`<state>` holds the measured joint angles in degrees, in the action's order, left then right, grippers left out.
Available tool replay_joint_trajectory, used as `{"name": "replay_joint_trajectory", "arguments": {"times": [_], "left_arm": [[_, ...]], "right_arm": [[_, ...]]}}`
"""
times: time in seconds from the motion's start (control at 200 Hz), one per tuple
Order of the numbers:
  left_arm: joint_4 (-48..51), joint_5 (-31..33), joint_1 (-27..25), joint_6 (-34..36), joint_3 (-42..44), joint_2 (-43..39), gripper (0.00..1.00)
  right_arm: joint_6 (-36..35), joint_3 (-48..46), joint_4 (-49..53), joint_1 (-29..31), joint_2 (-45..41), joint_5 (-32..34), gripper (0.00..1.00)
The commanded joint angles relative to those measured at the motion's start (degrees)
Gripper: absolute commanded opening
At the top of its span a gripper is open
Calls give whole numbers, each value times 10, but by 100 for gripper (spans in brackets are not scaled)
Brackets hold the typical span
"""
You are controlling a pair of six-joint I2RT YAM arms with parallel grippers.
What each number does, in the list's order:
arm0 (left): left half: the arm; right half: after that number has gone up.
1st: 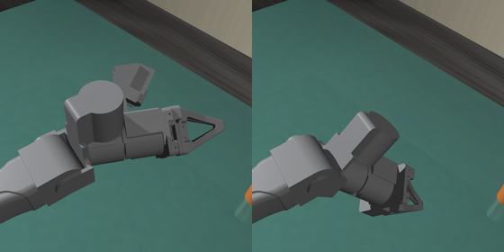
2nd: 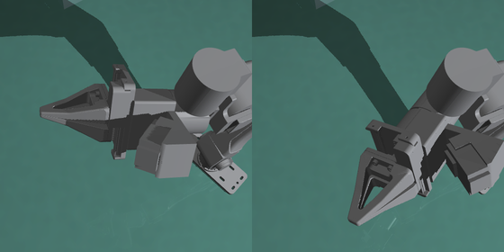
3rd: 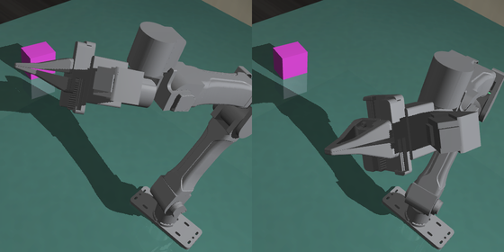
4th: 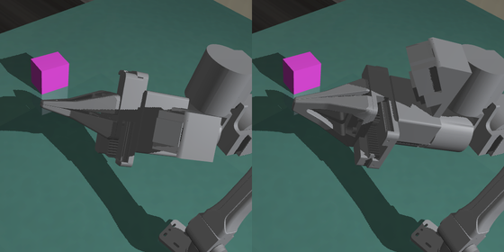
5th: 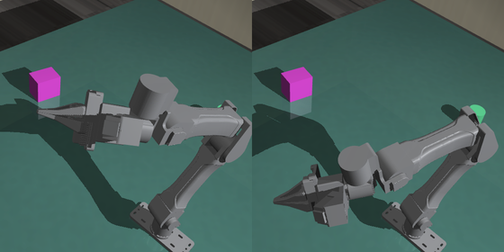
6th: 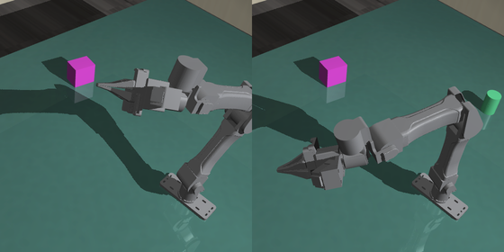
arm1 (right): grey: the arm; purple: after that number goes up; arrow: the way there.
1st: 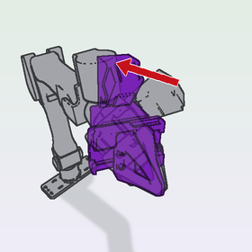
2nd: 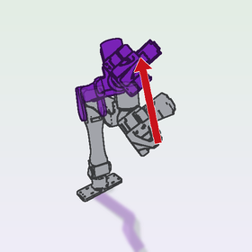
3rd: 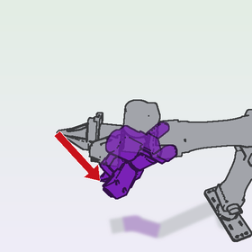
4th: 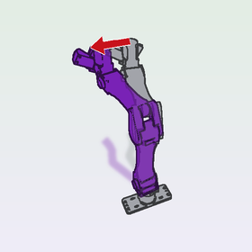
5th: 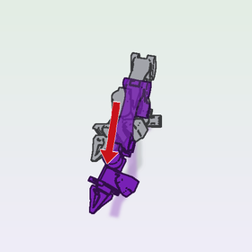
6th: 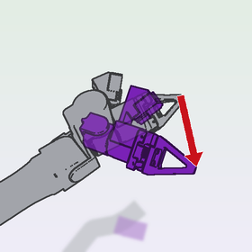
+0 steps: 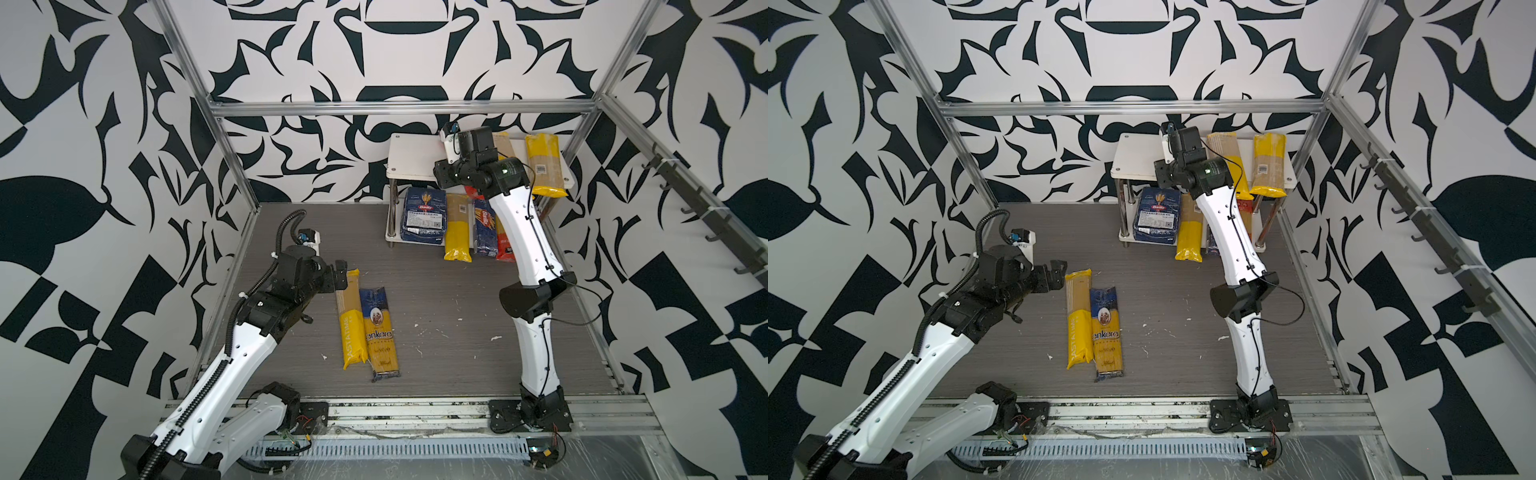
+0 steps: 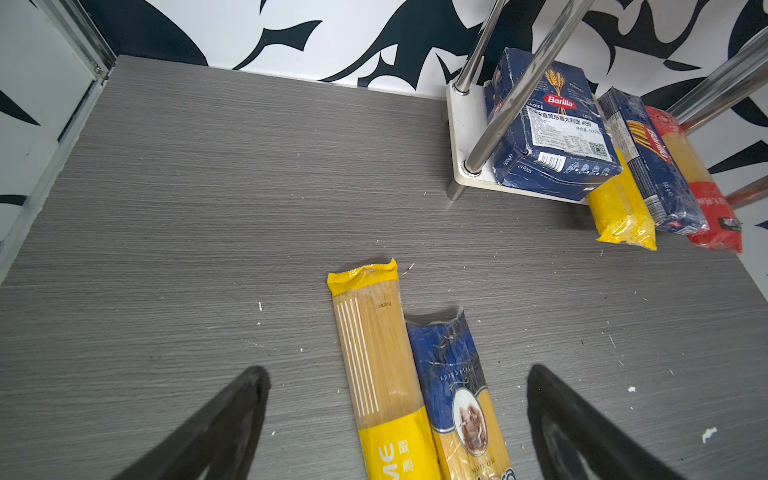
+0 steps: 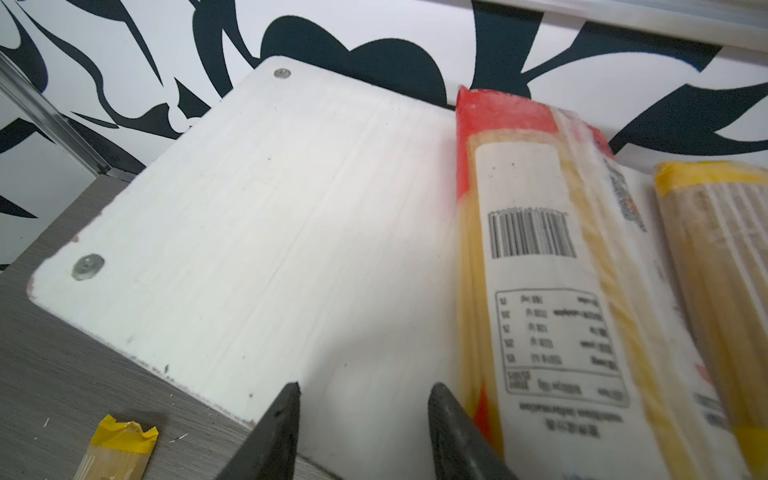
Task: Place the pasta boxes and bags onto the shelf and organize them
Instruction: 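Open the right gripper and withdraw it down toward the Ankara bag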
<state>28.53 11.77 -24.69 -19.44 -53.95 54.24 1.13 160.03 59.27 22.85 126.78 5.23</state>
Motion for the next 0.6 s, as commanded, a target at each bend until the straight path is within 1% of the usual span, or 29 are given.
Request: {"name": "replay_joint_trajectory", "arguments": {"times": [0.0,0.225,0.305,0.505,0.595], "left_arm": [[1,2,3,4,1,0,99],[4,3,3,5,-3,1,99],[5,5,4,3,-4,0,99],[20,5,4,-1,-9,-27,99],[30,20,4,-12,-8,-46,99]], "right_arm": [[1,11,2,-10,-20,21,52],[-2,8,2,-11,-33,13,53],[5,4,-1,-10,-48,-7,54],[-7,-64,-52,11,-126,-41,65],[-7,-61,-54,20,-147,-55,66]]}}
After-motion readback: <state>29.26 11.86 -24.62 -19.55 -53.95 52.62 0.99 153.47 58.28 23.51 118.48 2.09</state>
